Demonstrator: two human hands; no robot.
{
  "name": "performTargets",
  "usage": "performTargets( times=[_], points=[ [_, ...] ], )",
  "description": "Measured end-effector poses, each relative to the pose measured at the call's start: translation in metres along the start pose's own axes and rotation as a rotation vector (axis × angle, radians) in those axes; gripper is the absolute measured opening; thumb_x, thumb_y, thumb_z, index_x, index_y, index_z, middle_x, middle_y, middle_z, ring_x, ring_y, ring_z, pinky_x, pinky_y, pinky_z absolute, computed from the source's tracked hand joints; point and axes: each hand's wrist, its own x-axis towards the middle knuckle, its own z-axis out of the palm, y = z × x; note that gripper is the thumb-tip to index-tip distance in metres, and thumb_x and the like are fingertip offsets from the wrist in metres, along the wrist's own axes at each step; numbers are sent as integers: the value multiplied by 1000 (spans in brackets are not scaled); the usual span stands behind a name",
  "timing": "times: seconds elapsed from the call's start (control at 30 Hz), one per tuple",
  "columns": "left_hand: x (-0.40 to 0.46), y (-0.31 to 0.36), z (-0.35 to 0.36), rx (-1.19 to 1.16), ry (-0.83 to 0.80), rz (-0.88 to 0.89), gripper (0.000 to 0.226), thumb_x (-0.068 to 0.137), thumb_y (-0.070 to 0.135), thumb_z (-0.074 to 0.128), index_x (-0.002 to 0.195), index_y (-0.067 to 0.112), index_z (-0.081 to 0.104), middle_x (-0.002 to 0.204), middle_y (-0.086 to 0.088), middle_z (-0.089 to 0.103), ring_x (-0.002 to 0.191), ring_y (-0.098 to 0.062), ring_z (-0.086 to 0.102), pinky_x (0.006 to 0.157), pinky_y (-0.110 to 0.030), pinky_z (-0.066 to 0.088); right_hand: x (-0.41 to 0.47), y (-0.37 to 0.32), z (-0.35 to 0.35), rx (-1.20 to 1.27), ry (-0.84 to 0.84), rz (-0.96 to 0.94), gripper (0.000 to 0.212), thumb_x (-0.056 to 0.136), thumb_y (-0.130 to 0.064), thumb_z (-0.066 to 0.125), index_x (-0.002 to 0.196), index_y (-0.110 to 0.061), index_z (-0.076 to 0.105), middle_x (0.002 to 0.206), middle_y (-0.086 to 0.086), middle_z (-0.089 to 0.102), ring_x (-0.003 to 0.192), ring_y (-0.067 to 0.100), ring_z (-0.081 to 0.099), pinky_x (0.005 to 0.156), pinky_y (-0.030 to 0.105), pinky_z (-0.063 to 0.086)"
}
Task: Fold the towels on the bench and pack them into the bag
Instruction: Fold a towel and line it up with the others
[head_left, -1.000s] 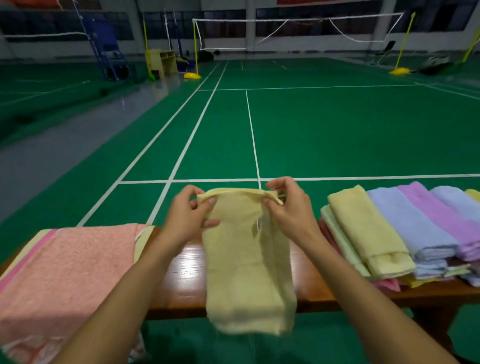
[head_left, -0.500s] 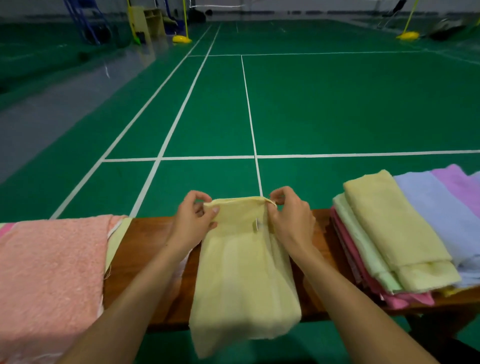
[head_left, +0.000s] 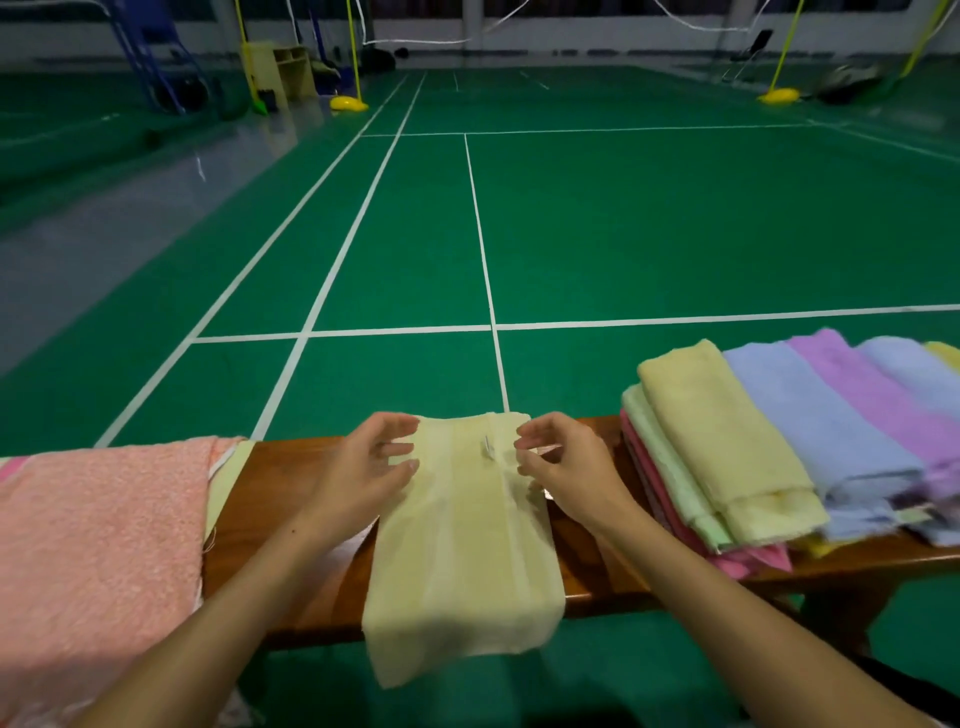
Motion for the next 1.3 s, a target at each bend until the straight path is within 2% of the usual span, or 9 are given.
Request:
performTargets(
  times=[0.17, 0.3, 0.4, 0.6, 0.73, 0.93, 1.03, 1.13, 1.3],
  points=[
    [-47, -4, -9, 495, -155, 31, 16, 97, 41, 71, 112, 44, 65, 99, 24, 70, 92, 7, 66, 78, -26, 62, -48, 4, -10, 27, -158, -90, 19, 94, -21, 75, 110, -30, 68, 107, -14, 73, 101, 5, 70, 89, 32, 61],
    [-65, -14, -11, 824, -249, 147, 31, 94, 69, 49, 116, 50, 59, 100, 30, 66, 89, 8, 62, 79, -29, 59, -69, 11, -8, -65, -340, -117, 15, 95, -36, 72, 110, -34, 69, 106, -19, 70, 100, 3, 65, 89, 30, 57],
    [-57, -17, -9, 798, -239, 148, 36, 93, 70, 53, 123, 50, 58, 111, 32, 66, 95, 7, 61, 81, -29, 58, -64, 13, -5, -231, -390, -169, 12, 97, -40, 66, 108, -34, 68, 114, -20, 68, 105, 0, 61, 96, 35, 54],
    [-34, -28, -4, 669, -291, 90, 48, 86, 70, 68, 127, 48, 56, 141, 34, 54, 117, 0, 60, 96, -32, 55, -41, 23, 4, -424, -376, -243, 23, 99, -46, 63, 121, -37, 65, 155, -14, 45, 152, 6, 27, 123, 32, 26],
    [-22, -30, -1, 731, -277, 115, 42, 89, 71, 64, 125, 51, 53, 154, 30, 45, 137, -5, 50, 119, -47, 35, -33, 28, 4, -561, -346, -281, 31, 103, -51, 55, 131, -38, 60, 165, -12, 37, 161, 14, 10, 128, 39, 14],
    [-23, -38, -7, 647, -265, 224, 35, 85, 73, 65, 113, 52, 59, 133, 32, 57, 127, 7, 46, 113, -44, 45, -46, 25, -2, -559, -272, -342, 28, 103, -47, 57, 128, -37, 62, 141, -15, 51, 132, 5, 45, 109, 36, 48],
    [-31, -36, -14, 547, -346, 183, 45, 78, 83, 65, 111, 52, 61, 122, 33, 57, 120, 5, 48, 104, -36, 49, -59, 26, -9, -496, -417, -349, 32, 97, -62, 59, 122, -43, 60, 139, -23, 50, 131, -1, 44, 112, 33, 45],
    [-42, -34, -18, 631, -443, 206, 61, 70, 92, 65, 115, 53, 59, 135, 36, 46, 131, 6, 39, 111, -30, 39, -69, 26, -12, -546, -486, -365, 45, 90, -71, 63, 125, -43, 58, 152, -23, 40, 142, 0, 36, 118, 29, 37],
    [-48, -32, -13, 724, -418, 233, 55, 76, 88, 63, 117, 51, 61, 139, 35, 42, 130, 7, 34, 109, -26, 34, -65, 20, -12, -589, -440, -391, 40, 94, -62, 64, 122, -35, 63, 151, -18, 46, 138, 4, 43, 114, 31, 44]
  ],
)
